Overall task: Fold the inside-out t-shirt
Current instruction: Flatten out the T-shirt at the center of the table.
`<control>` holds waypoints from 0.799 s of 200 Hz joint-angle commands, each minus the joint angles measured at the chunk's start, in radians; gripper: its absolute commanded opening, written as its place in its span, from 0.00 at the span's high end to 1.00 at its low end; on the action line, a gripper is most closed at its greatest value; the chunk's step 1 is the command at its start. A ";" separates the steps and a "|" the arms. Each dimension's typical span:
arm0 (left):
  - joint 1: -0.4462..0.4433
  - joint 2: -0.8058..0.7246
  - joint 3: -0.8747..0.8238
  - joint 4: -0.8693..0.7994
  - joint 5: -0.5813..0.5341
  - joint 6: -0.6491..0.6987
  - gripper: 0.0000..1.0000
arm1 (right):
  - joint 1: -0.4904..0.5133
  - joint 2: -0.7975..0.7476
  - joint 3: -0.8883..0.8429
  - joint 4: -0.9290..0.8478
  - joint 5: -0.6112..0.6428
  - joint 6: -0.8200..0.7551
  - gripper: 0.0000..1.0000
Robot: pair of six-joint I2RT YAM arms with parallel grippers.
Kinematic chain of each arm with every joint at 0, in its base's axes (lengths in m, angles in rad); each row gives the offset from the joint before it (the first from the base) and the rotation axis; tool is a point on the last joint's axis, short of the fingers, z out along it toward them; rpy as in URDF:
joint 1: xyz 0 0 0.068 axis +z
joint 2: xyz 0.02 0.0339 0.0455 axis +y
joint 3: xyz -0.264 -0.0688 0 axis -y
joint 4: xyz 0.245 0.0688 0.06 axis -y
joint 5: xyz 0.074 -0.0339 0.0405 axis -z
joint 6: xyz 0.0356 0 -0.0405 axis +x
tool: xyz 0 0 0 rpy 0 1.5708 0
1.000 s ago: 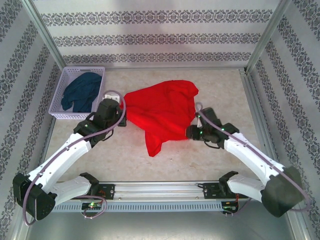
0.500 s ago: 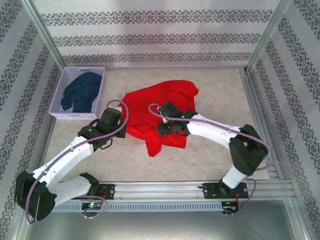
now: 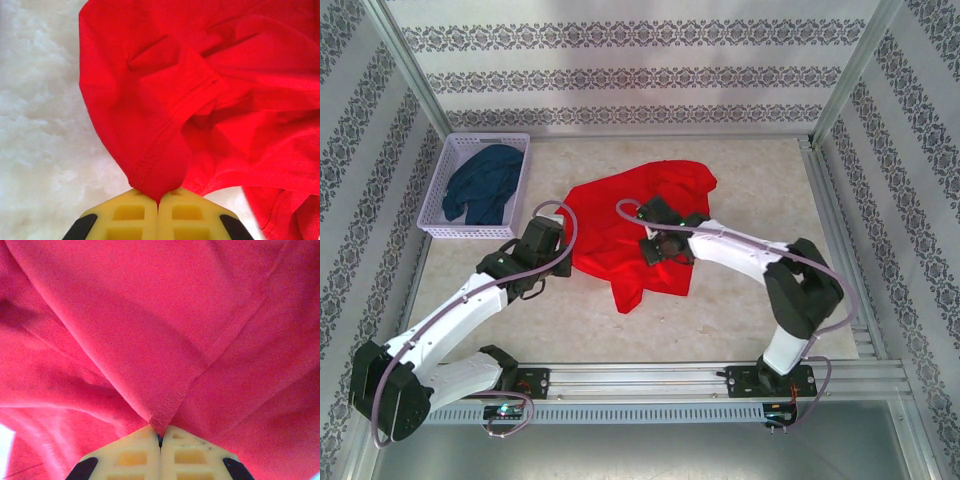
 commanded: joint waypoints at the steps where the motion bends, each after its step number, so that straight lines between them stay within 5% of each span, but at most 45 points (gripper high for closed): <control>1: 0.008 0.043 -0.019 0.072 0.030 -0.031 1.00 | -0.105 -0.170 -0.013 0.091 -0.198 0.116 0.94; 28: 0.008 0.143 -0.016 0.132 0.047 -0.056 0.97 | -0.219 -0.235 -0.071 0.258 -0.408 0.309 0.95; 77: 0.006 0.195 -0.106 0.237 0.199 -0.169 0.56 | -0.246 -0.171 -0.022 0.329 -0.416 0.404 0.96; 100: -0.007 0.165 -0.180 0.292 0.243 -0.229 0.45 | -0.249 -0.131 -0.004 0.344 -0.428 0.406 0.96; 137: -0.016 0.182 -0.215 0.376 0.231 -0.237 0.41 | -0.249 -0.100 -0.002 0.365 -0.449 0.411 0.96; 160: -0.015 0.238 -0.185 0.409 0.168 -0.220 0.57 | -0.250 -0.105 -0.011 0.366 -0.452 0.409 0.96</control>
